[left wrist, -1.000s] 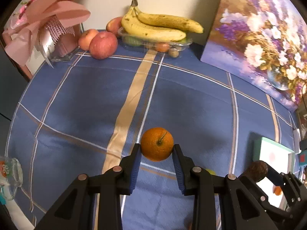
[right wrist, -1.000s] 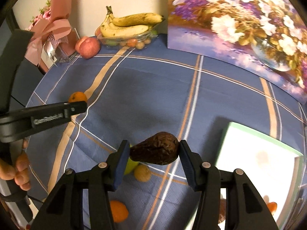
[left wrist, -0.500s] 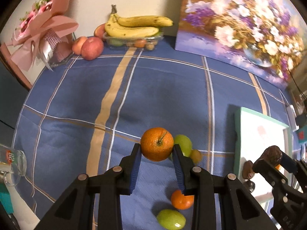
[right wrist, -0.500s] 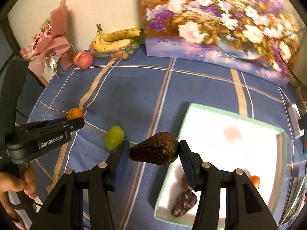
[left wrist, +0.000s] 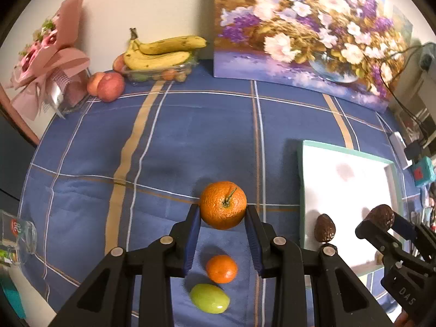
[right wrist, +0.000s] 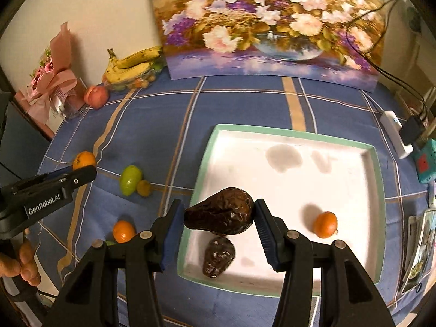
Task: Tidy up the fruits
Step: 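Carry both fruits over the white tray and open both tools to release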
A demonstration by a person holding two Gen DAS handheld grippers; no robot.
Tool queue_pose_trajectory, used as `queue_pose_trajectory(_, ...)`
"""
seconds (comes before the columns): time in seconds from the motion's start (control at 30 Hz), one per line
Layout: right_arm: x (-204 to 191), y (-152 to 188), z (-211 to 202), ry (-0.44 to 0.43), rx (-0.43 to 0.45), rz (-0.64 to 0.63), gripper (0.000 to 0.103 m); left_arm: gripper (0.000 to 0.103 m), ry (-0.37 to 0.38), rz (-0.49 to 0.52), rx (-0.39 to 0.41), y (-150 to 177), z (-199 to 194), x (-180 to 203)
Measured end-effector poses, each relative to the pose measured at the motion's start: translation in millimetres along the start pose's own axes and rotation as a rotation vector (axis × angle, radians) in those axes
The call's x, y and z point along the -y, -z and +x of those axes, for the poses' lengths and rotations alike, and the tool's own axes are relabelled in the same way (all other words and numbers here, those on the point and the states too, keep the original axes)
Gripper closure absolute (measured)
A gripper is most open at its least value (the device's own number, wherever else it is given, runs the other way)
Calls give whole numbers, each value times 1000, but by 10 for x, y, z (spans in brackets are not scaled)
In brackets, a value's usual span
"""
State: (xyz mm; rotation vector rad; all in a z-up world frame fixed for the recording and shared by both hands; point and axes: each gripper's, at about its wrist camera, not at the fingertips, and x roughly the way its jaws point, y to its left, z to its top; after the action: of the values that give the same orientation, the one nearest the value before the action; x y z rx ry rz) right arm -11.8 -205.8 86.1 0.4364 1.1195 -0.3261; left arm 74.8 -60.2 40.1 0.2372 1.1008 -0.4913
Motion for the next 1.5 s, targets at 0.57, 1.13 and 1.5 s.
queue_pose_trajectory(0.57, 846, 24, -59, 132, 14, 177, 49, 68, 62, 152, -16, 25, 96, 768)
queue_pose_trajectory(1.13, 1396, -89, 187, 182, 0, 276, 49, 68, 157, 250, -73, -98, 638, 1381)
queue_pose_trajectory(1.5, 1667, 12, 618, 223, -86, 336, 49, 68, 143, 264, -124, -66, 1028, 1531)
